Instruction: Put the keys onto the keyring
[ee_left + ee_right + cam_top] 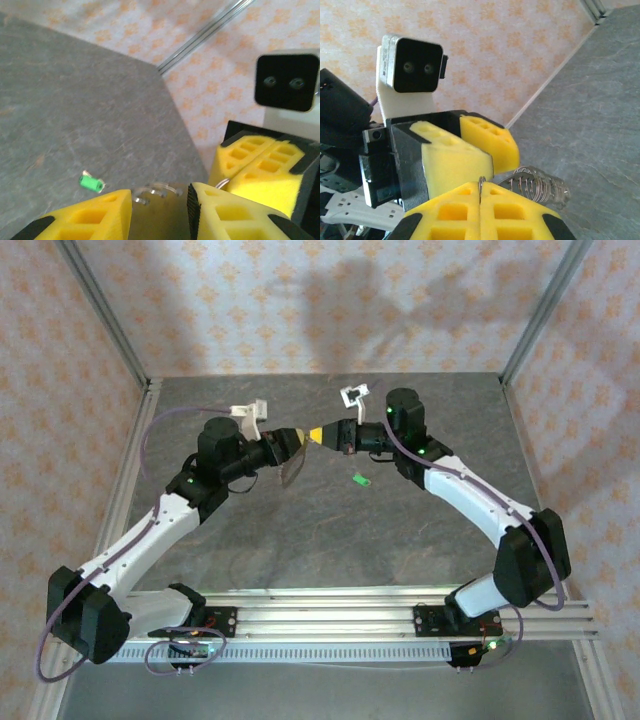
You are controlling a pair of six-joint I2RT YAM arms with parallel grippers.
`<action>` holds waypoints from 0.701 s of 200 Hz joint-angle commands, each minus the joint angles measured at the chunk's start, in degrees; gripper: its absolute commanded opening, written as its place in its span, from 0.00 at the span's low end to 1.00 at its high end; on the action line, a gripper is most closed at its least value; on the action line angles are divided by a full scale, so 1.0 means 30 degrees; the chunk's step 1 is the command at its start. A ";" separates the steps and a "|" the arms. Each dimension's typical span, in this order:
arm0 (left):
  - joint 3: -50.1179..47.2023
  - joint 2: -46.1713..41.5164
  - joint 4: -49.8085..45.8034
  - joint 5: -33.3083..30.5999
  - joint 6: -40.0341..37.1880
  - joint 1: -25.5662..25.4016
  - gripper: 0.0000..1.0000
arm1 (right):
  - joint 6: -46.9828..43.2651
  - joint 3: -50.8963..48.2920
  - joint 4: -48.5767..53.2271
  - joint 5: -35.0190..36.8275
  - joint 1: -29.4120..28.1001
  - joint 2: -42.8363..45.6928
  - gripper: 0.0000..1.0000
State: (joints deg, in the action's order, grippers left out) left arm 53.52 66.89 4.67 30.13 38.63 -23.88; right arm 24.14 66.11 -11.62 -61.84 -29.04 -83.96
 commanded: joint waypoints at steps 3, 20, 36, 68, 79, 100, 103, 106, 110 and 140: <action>0.0472 0.0065 0.2453 0.1141 0.0845 0.0449 0.36 | 0.0269 0.0798 -0.0646 -0.1211 0.0157 0.0755 0.00; 0.0368 0.0325 0.3597 0.1719 0.1589 0.0628 0.36 | 0.0233 0.0759 -0.0589 -0.1219 0.0157 0.0910 0.00; 0.0327 0.0538 0.4538 0.2314 0.2035 0.0635 0.36 | 0.0160 0.0656 -0.0541 -0.1129 0.0165 0.1086 0.00; 0.0319 0.0582 0.5053 0.2915 0.2123 0.0606 0.37 | 0.0096 0.0436 -0.0566 -0.0867 0.0187 0.1175 0.00; 0.0335 0.0634 0.5036 0.3167 0.2093 0.0606 0.37 | 0.0145 0.0391 -0.0659 -0.0856 0.0187 0.1173 0.00; 0.0191 0.0620 0.5224 0.3654 0.2093 0.0504 0.37 | 0.0112 0.0334 -0.0693 -0.0731 0.0214 0.1179 0.00; 0.0158 0.0621 0.5261 0.3714 0.2093 0.0476 0.37 | 0.0125 0.0346 -0.0727 -0.0734 0.0216 0.1159 0.00; 0.0150 0.0639 0.5317 0.3765 0.2079 0.0447 0.37 | 0.0141 0.0347 -0.0753 -0.0716 0.0216 0.1153 0.00; 0.0109 0.0618 0.5354 0.3859 0.2065 0.0409 0.37 | 0.0152 0.0347 -0.0771 -0.0725 0.0216 0.1137 0.00; 0.0148 0.0681 0.5312 0.4352 0.1710 0.0037 0.37 | 0.0183 0.0340 -0.0830 -0.0649 0.0216 0.1166 0.00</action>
State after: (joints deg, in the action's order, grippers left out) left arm 53.54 68.69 17.85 40.10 44.56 -22.63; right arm 24.49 66.46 -11.60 -63.44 -28.80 -82.32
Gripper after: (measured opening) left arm 0.368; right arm 0.044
